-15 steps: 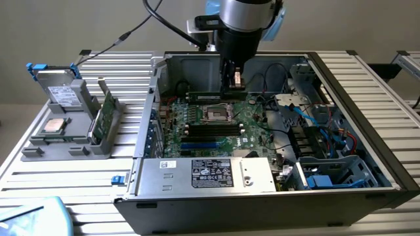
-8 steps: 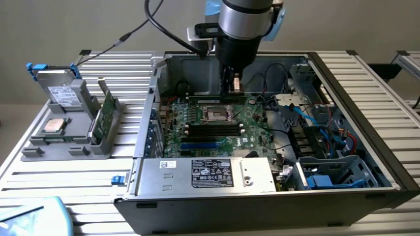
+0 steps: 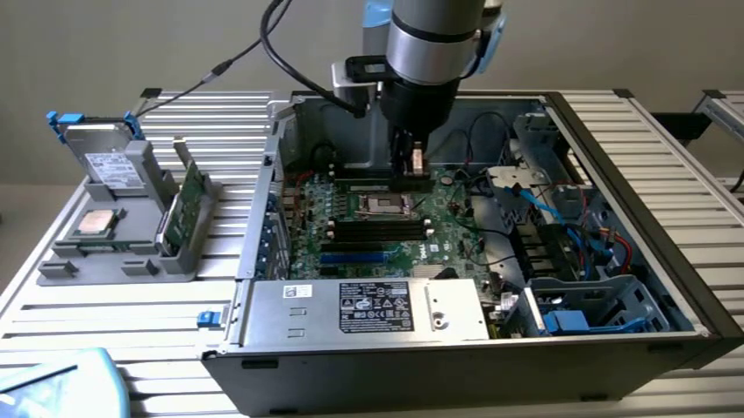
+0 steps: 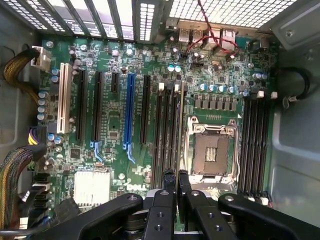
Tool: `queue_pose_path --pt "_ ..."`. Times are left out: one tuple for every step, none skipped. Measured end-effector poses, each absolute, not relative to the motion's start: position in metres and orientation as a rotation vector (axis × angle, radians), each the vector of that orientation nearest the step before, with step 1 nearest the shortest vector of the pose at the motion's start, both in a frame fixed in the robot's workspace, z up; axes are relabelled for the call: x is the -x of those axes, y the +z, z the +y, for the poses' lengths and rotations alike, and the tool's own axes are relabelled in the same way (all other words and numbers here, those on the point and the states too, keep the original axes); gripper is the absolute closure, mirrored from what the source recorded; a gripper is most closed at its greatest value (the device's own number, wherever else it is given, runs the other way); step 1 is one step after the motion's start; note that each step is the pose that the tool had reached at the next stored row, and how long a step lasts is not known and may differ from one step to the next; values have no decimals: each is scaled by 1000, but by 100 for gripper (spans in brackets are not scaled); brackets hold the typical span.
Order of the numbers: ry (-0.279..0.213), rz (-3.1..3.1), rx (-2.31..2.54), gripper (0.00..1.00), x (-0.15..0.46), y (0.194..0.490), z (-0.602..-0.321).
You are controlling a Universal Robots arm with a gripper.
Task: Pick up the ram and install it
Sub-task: 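Insert the ram into the slot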
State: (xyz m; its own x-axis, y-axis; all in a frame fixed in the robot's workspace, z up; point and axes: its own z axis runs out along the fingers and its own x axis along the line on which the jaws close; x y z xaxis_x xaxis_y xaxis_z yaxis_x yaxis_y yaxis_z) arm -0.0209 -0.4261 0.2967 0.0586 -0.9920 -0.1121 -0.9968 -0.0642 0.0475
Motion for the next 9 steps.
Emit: queue_pose_path --pt "177 2120 2255 86 21 295 -426" --pt "177 2120 2255 86 21 293 -426" --pt "177 2120 2255 86 21 291 -426" --pt "177 2120 2255 86 21 289 -426" --pt "176 2120 2255 86 21 288 -426" --pt "176 2120 2255 86 21 286 -426" --pt "176 2120 2255 86 21 284 -426" --pt "176 2121 2255 86 21 282 -426" --pt "175 2121 2256 86 21 280 -426"
